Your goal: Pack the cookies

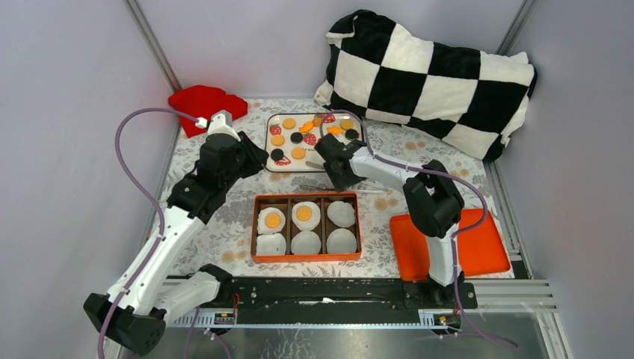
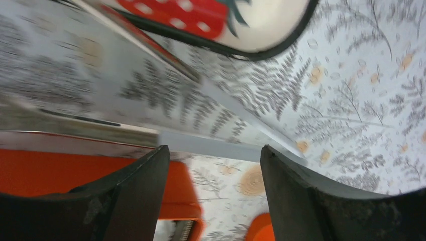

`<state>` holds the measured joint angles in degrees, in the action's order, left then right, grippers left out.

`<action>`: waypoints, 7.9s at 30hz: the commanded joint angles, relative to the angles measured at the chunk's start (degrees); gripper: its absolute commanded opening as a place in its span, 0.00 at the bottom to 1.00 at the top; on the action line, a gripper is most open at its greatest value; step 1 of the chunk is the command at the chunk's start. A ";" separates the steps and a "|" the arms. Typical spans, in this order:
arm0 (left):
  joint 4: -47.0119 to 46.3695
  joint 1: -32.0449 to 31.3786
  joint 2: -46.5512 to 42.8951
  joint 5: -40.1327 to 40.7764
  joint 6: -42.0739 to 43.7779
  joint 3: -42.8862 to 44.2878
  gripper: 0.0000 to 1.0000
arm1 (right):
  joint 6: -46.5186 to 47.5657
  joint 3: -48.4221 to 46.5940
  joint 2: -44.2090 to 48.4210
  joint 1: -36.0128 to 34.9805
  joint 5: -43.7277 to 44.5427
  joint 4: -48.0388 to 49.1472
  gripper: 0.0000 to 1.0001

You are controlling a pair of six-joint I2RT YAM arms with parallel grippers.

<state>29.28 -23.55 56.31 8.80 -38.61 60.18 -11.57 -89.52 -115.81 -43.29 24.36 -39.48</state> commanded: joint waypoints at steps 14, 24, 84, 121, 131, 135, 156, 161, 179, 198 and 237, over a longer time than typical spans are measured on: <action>-2.76 0.44 3.41 -4.46 -0.80 -2.13 0.34 | 8.54 7.15 2.08 7.03 -6.47 3.94 0.81; -3.59 0.44 5.57 -5.90 -1.60 -2.27 0.34 | 13.29 0.66 -2.85 9.87 -17.56 0.49 0.74; -4.48 0.48 6.70 -7.51 -0.58 -2.35 0.33 | 2.59 -1.54 1.60 12.36 -15.08 -0.70 0.50; -6.86 -0.04 10.19 -15.48 -1.56 -3.45 0.07 | -2.17 12.02 17.30 16.72 -5.14 -8.30 0.11; -6.86 -8.52 15.18 -13.63 -7.66 -12.14 0.00 | -4.33 18.94 20.65 18.21 -6.14 -6.58 0.11; -11.86 -9.19 18.71 -13.65 -8.04 -13.72 0.00 | -5.50 21.14 21.35 18.66 -5.25 -6.66 0.11; -17.16 -5.06 43.61 -5.20 -4.81 -0.08 0.00 | -6.49 24.76 26.99 21.04 -2.55 -12.22 0.20; -19.00 -3.09 45.80 -6.99 -4.88 0.26 0.00 | -6.53 26.89 24.61 22.68 -3.91 -11.64 0.22; -21.41 -11.63 24.05 -11.32 -4.37 -4.13 0.00 | -8.64 25.38 28.48 24.08 -3.06 -9.48 0.76; -12.57 -13.01 10.30 -6.76 -3.75 -6.65 0.00 | -3.20 23.80 11.87 34.31 -17.00 -1.88 0.77; -8.64 -13.00 5.91 -11.81 -8.09 -10.00 0.00 | -3.08 27.99 10.25 36.96 -20.59 -0.98 0.61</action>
<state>21.04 -36.29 61.60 -1.39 -45.76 50.70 -13.93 -65.58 -105.03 -4.75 5.19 -40.84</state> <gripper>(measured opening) 0.003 0.684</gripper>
